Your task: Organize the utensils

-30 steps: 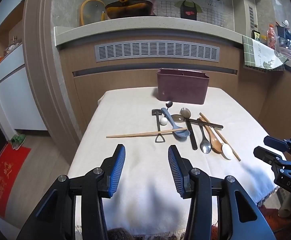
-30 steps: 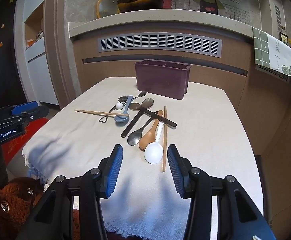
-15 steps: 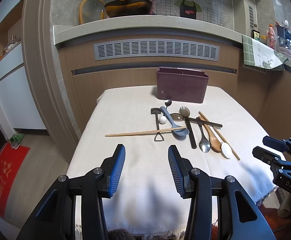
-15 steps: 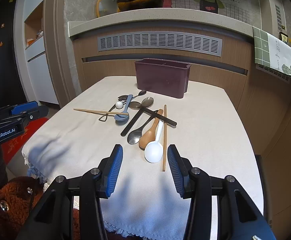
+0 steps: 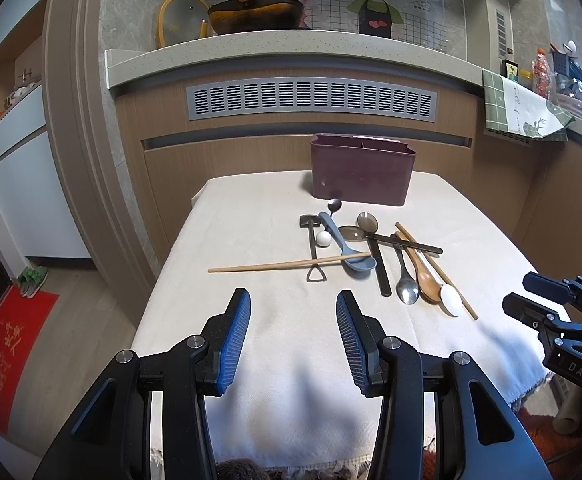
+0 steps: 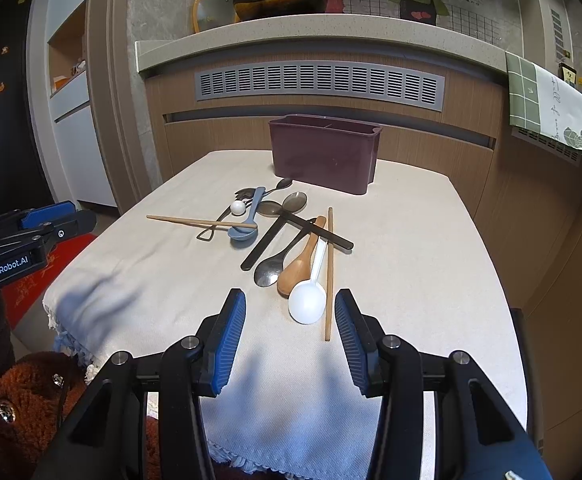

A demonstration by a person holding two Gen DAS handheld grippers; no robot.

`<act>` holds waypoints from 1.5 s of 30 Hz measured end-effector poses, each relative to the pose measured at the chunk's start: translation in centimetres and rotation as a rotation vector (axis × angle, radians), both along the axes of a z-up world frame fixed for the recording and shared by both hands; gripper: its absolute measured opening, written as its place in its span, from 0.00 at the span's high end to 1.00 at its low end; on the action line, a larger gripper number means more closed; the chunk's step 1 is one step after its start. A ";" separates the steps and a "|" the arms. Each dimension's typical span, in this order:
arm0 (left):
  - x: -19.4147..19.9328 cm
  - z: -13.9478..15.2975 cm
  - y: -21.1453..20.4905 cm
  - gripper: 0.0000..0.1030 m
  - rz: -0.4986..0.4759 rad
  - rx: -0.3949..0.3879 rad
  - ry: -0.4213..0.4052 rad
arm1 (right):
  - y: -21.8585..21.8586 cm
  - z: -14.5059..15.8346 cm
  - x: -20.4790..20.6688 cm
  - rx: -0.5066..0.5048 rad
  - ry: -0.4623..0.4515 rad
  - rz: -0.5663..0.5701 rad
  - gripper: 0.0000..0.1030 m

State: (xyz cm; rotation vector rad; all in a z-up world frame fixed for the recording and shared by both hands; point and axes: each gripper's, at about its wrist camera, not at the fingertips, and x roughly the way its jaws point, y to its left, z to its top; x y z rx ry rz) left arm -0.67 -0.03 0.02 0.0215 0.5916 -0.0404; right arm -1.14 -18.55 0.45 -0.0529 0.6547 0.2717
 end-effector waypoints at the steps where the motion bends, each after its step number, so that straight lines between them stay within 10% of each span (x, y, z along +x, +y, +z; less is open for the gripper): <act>1: 0.0 0.0 0.0 0.56 0.000 0.000 0.000 | 0.0 0.0 0.0 0.000 -0.001 0.000 0.57; 45: -0.4 0.1 -0.8 0.56 -0.014 -0.005 0.007 | -0.2 -0.3 -0.1 -0.002 0.005 -0.001 0.57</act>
